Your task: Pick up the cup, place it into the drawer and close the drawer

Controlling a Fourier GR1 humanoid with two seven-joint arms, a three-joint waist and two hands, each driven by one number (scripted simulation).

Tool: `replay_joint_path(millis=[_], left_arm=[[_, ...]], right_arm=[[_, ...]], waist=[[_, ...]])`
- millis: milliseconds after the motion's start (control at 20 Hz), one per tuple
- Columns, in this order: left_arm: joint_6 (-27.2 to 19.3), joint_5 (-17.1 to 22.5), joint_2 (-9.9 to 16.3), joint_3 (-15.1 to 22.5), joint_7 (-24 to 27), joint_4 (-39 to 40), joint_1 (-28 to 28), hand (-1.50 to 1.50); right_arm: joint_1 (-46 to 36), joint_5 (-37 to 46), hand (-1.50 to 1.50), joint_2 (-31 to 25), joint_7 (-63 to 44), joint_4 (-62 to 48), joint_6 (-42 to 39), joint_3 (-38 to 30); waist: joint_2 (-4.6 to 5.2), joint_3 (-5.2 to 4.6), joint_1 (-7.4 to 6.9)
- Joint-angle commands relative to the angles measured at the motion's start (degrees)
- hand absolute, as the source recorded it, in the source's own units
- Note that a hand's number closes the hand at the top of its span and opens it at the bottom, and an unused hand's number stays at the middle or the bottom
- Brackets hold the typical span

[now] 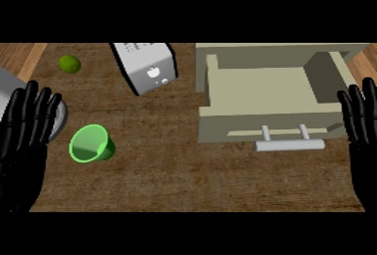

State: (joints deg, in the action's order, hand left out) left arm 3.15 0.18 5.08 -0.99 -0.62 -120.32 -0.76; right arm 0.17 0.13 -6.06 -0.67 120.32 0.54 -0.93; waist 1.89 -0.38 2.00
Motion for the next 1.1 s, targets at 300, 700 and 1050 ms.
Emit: replay_joint_path(millis=[300,700,1050], left_arm=[[2.21,10.27,-3.17,-2.98,0.31,8.92,2.77,-1.50],[1.66,13.00,-1.58,-5.02,-1.98,11.76,8.91,-1.50],[3.34,13.80,-1.54,-5.04,0.38,8.13,2.27,-1.50]], right_arm=[[0.61,-4.22,-1.50,1.98,-4.15,-0.18,-4.20,5.50],[-7.37,-10.81,-1.50,-0.74,-8.25,-4.04,-5.54,-2.83],[-3.44,-4.48,-1.50,3.45,-3.35,-4.30,-3.73,2.71]], waist=[[-1.81,0.32,-1.85],[-1.88,0.38,-1.93],[-1.94,0.38,-2.15]])
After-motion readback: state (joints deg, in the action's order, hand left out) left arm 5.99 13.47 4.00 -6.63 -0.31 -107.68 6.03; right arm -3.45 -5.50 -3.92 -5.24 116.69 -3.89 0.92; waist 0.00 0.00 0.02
